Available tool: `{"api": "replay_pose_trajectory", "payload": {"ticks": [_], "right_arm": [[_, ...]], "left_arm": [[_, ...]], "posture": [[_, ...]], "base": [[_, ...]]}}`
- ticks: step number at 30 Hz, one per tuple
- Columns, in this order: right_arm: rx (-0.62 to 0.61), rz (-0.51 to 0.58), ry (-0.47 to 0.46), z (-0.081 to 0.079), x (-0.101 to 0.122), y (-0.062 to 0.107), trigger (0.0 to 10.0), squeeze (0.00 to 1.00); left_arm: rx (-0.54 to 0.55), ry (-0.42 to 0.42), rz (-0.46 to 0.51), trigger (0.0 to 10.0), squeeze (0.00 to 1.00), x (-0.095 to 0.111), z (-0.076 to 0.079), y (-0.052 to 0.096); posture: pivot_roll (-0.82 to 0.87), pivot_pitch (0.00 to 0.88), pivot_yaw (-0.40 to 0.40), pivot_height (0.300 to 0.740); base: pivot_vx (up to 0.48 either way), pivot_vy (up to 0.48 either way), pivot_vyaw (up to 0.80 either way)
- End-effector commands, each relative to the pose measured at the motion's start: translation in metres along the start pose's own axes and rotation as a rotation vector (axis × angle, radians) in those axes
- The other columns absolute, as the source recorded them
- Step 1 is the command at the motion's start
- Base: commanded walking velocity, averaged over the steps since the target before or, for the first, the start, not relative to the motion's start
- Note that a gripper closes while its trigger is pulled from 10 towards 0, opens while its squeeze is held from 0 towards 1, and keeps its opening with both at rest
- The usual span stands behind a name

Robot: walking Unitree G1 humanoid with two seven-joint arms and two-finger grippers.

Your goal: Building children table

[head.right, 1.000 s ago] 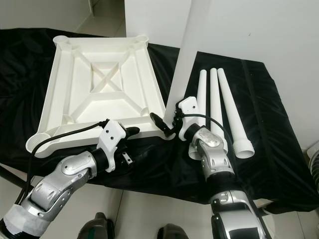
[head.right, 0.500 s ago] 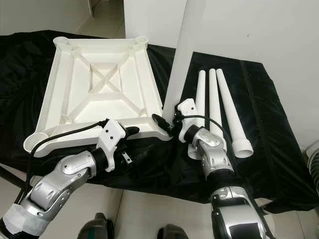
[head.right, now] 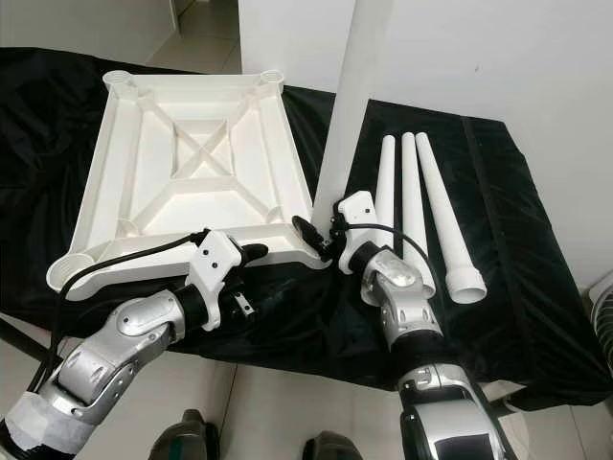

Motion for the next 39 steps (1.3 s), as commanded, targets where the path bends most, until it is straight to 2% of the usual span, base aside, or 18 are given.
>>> {"api": "replay_pose_trajectory", "payload": {"ticks": [1, 2, 3, 4, 6, 7, 10, 14, 21, 22, 26, 30, 31, 33, 34, 36, 38, 39], "right_arm": [[-0.121, -0.001, 0.006, 0.003, 0.000, 0.001, 10.0, 0.00], [-0.204, 0.017, -0.025, 0.001, -0.001, 0.000, 10.0, 0.00], [-0.204, 0.017, -0.025, 0.001, -0.001, 0.000, 10.0, 0.00], [-0.291, 0.013, -0.021, 0.001, -0.003, 0.000, 10.0, 0.00], [-0.291, 0.013, -0.021, 0.001, -0.003, 0.000, 10.0, 0.00], [-0.365, 0.021, -0.036, -0.003, -0.006, 0.000, 10.0, 0.00], [-0.442, 0.033, -0.058, -0.014, -0.009, -0.002, 10.0, 0.00], [-0.439, 0.034, -0.076, -0.025, -0.011, -0.003, 10.0, 0.00], [-0.411, 0.034, -0.072, -0.024, -0.008, -0.001, 10.0, 0.00], [-0.401, 0.045, -0.070, -0.022, -0.005, -0.001, 10.0, 1.00], [-0.370, 0.070, -0.075, -0.018, 0.001, 0.000, 10.0, 1.00], [-0.214, 0.071, -0.083, -0.014, 0.009, 0.004, 10.0, 1.00], [-0.165, 0.062, -0.081, -0.013, 0.010, 0.005, 10.0, 0.80], [-0.165, 0.062, -0.081, -0.013, 0.010, 0.005, 10.0, 0.80], [-0.113, 0.048, -0.074, -0.011, 0.010, 0.007, 10.0, 0.00], [-0.025, 0.014, -0.045, -0.007, 0.011, 0.009, 10.0, 0.00], [-0.025, 0.014, -0.045, -0.007, 0.011, 0.009, 10.0, 0.00], [0.055, -0.012, -0.014, -0.006, 0.010, 0.009, 10.0, 0.00]], "left_arm": [[-0.123, 0.001, 0.014, 10.0, 0.00, -0.001, 0.011, 0.000], [-0.124, 0.003, 0.013, 10.0, 0.00, -0.001, 0.012, 0.000], [-0.124, 0.003, 0.013, 10.0, 0.00, -0.001, 0.012, 0.000], [-0.124, 0.005, 0.013, 10.0, 0.00, -0.001, 0.012, 0.000], [-0.124, 0.005, 0.013, 10.0, 0.00, -0.001, 0.012, 0.000], [-0.124, 0.007, 0.012, 10.0, 0.00, -0.001, 0.013, 0.000], [-0.124, 0.011, 0.013, 10.0, 0.00, -0.002, 0.014, 0.000], [-0.126, 0.015, 0.013, 10.0, 0.00, -0.002, 0.015, 0.000], [-0.125, 0.016, 0.014, 10.0, 0.00, -0.002, 0.015, -0.001], [-0.124, 0.016, 0.015, 10.0, 0.00, -0.002, 0.015, -0.001], [-0.123, 0.015, 0.015, 10.0, 0.00, -0.002, 0.015, -0.001], [-0.122, 0.013, 0.015, 10.0, 0.00, -0.002, 0.014, -0.001], [-0.121, 0.014, 0.015, 10.0, 0.00, -0.002, 0.014, -0.001], [-0.121, 0.014, 0.015, 10.0, 0.00, -0.002, 0.014, -0.001], [-0.122, 0.013, 0.015, 10.0, 0.00, -0.002, 0.014, -0.001], [-0.124, 0.012, 0.014, 10.0, 0.00, -0.002, 0.013, -0.001], [-0.124, 0.012, 0.014, 10.0, 0.00, -0.002, 0.013, -0.001], [-0.126, 0.011, 0.015, 10.0, 0.00, -0.001, 0.012, -0.001]], "posture": [[0.06, 0.000, -0.042, 0.740], [0.06, 0.000, -0.043, 0.740], [0.06, 0.000, -0.043, 0.740], [0.06, 0.000, -0.043, 0.740], [0.06, 0.000, -0.043, 0.740], [0.06, 0.000, -0.046, 0.740], [0.06, 0.000, -0.049, 0.740], [0.06, 0.000, -0.049, 0.740], [0.06, 0.000, -0.053, 0.740], [0.06, 0.000, -0.054, 0.740], [0.06, 0.000, -0.054, 0.740], [0.06, 0.000, -0.053, 0.740], [0.05, 0.000, -0.052, 0.740], [0.05, 0.000, -0.052, 0.740], [0.05, 0.000, -0.050, 0.740], [0.05, 0.000, -0.045, 0.740], [0.05, 0.000, -0.045, 0.740], [0.05, 0.000, -0.040, 0.740]], "base": [[0.000, 0.000, 0.00], [0.000, 0.000, 0.00], [0.000, 0.000, 0.00], [0.000, 0.000, 0.00], [0.000, 0.000, 0.00], [0.000, 0.000, 0.00], [0.000, 0.000, 0.00], [0.000, 0.000, 0.00], [0.000, 0.000, 0.00], [0.000, 0.000, 0.00], [0.000, 0.000, 0.00], [0.000, 0.000, 0.00], [0.000, 0.000, 0.00], [0.000, 0.000, 0.00], [0.000, 0.000, 0.00], [0.000, 0.000, 0.00], [0.000, 0.000, 0.00], [0.000, 0.000, 0.00]]}}
Point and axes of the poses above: a point about 5 cm out from each wrist's last joint towards the gripper, its own y axis pointing back from the gripper into the wrist, its own x axis along the axis of the wrist's last joint, z = x × y, the point moved 1 cm from there along -y, pointing out of the wrist towards the gripper, and after that the axes turned 9 degrees about -y, right-handed, at the moved point
